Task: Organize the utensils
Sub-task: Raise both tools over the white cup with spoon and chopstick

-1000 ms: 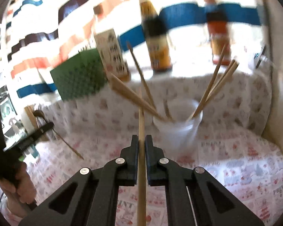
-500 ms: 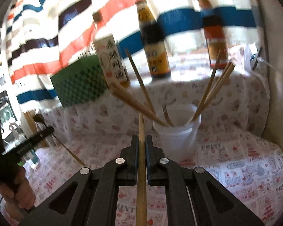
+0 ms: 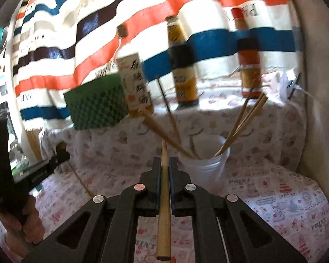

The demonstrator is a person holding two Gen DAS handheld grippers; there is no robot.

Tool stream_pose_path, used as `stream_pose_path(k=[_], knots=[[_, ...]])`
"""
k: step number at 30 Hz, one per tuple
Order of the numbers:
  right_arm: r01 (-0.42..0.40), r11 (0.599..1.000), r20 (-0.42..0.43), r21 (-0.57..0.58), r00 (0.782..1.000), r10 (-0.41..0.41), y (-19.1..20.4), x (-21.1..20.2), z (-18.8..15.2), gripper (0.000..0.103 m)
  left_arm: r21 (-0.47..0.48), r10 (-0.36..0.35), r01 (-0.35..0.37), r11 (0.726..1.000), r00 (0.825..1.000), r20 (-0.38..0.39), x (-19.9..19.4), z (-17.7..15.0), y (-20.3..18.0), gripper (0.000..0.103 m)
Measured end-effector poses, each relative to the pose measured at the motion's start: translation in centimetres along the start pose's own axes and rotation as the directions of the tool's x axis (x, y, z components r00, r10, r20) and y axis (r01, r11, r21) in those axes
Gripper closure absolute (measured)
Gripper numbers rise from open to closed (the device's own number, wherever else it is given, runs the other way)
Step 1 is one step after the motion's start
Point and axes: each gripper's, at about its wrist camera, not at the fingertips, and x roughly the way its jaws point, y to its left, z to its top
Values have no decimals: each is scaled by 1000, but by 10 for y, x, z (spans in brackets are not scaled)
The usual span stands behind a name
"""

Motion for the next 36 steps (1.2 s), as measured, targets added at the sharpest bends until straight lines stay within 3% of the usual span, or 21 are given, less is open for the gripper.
stream_pose_path(k=[10, 17, 20, 22, 26, 31, 36], knots=[[19, 999, 57, 43, 998, -21, -13, -10, 7, 95, -47, -58, 57, 997, 998, -14, 0, 0, 6, 101], [25, 1000, 92, 9, 995, -25, -5, -19, 7, 95, -3, -94, 94, 996, 994, 50, -14, 0, -5, 101], [17, 1000, 114, 14, 993, -19, -5, -25, 9, 95, 10, -73, 72, 997, 996, 50, -24, 1, -17, 102], [17, 1000, 144, 21, 989, -20, -6, -30, 12, 95, 20, -116, 114, 993, 990, 84, -35, 3, -27, 101], [52, 999, 177, 0, 983, -51, -6, -34, 34, 95, 11, -227, 227, 974, 971, 75, -37, 27, -49, 102], [27, 999, 249, -18, 968, -22, -11, -44, 82, 95, 40, -209, 205, 978, 964, 166, -41, 72, -83, 101], [35, 999, 282, 3, 959, -35, -27, -32, 112, 95, -5, -250, 254, 967, 954, 162, -8, 108, -107, 101]])
